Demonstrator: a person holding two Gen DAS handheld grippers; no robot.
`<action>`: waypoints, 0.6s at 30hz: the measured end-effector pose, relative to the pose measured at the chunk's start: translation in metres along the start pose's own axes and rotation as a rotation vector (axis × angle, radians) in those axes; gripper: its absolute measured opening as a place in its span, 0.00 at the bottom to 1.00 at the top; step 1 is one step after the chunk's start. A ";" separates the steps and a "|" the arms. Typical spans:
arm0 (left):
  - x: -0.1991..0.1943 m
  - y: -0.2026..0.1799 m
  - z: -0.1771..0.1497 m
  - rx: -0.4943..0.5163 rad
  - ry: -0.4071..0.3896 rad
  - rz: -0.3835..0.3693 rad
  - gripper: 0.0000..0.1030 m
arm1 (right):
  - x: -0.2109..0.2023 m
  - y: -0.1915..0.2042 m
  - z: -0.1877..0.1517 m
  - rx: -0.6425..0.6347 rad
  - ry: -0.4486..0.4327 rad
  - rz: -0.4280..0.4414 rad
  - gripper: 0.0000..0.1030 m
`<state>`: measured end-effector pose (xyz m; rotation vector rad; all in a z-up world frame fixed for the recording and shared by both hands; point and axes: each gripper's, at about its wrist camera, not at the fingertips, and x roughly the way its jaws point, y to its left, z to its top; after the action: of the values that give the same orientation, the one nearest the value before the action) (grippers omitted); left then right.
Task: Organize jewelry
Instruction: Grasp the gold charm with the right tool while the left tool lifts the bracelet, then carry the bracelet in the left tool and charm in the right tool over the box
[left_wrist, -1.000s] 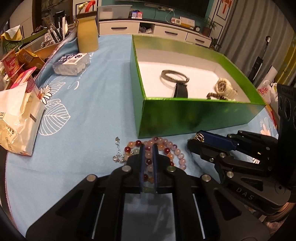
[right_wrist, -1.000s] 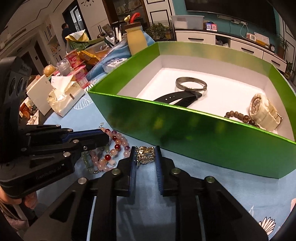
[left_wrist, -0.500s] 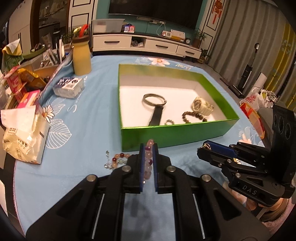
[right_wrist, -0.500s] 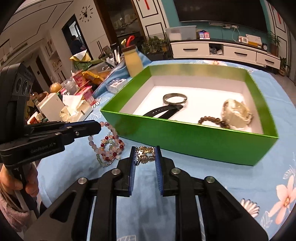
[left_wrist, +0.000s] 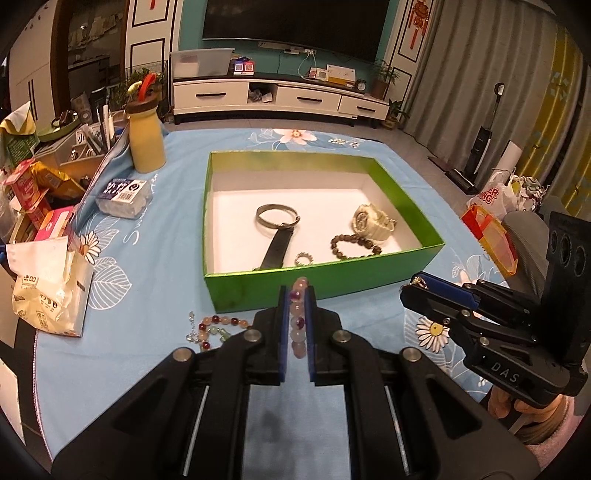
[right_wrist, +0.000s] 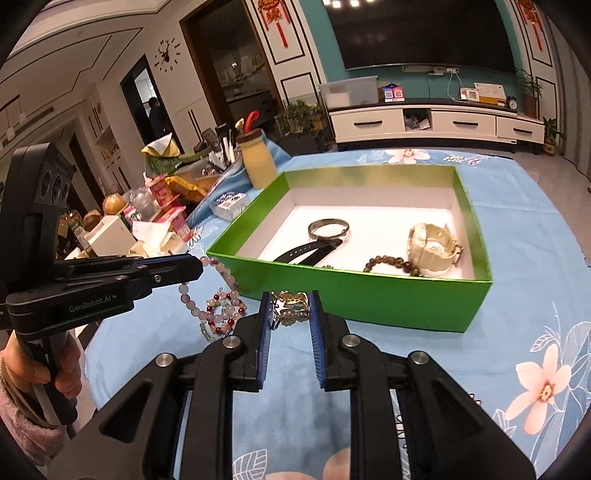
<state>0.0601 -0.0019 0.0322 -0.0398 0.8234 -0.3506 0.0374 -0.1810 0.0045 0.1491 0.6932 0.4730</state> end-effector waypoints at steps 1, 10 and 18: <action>-0.001 -0.001 0.002 0.002 -0.003 -0.001 0.07 | -0.003 -0.002 0.000 0.002 -0.006 -0.001 0.19; -0.010 -0.018 0.016 0.025 -0.022 -0.006 0.07 | -0.023 -0.010 0.006 0.011 -0.057 -0.011 0.19; -0.013 -0.025 0.035 0.041 -0.039 -0.013 0.07 | -0.035 -0.016 0.019 0.005 -0.101 -0.021 0.19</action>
<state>0.0698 -0.0253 0.0693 -0.0140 0.7776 -0.3778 0.0324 -0.2106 0.0348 0.1693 0.5961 0.4410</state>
